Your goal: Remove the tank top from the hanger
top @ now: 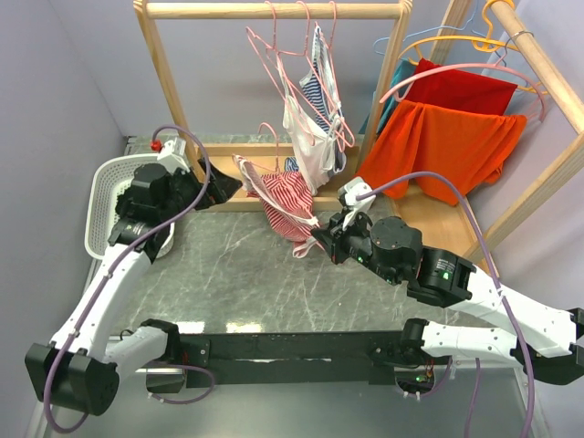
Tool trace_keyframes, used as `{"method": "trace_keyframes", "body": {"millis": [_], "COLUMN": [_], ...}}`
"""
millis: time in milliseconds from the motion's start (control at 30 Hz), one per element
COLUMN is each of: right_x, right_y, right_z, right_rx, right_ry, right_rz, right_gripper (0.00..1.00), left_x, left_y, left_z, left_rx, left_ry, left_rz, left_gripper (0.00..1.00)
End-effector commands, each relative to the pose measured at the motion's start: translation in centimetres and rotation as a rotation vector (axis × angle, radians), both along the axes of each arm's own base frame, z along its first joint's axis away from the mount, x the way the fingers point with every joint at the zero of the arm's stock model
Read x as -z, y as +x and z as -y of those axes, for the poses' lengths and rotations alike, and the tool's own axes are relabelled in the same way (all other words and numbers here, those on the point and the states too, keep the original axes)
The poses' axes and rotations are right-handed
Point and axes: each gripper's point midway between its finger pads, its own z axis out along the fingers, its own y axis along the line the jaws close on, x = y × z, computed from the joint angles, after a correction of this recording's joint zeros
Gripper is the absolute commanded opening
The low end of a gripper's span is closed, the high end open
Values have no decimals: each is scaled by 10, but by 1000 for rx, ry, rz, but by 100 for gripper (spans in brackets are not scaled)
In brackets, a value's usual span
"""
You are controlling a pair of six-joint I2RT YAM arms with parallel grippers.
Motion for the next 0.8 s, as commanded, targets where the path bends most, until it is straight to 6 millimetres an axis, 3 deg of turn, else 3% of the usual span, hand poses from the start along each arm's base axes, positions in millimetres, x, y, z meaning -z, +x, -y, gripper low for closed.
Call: {"method": "trace_keyframes", "body": {"millis": [0, 367, 533, 600, 700, 767], "right_x": [-53, -52, -46, -43, -46, -46], "right_y": [-9, -15, -12, -12, -12, -11], "right_z": [-5, -14, -16, -16, -17, -16], "right_rx": [-49, -99, -86, -86, -88, -85], "right_ry": [179, 189, 170, 165, 170, 169], "right_rz": [57, 43, 35, 33, 38, 38], "right_gripper": [0, 0, 0, 0, 0, 0], "left_x": [-29, -48, -62, -59, -54, -50], "left_y": [15, 26, 21, 21, 23, 24], "left_z": [9, 26, 25, 23, 22, 22], "left_rx": [24, 36, 28, 16, 8, 3], "left_ry": [-27, -84, -100, -89, -87, -83], "left_rz": [90, 136, 167, 157, 144, 130], "left_gripper": [99, 96, 93, 91, 78, 62]}}
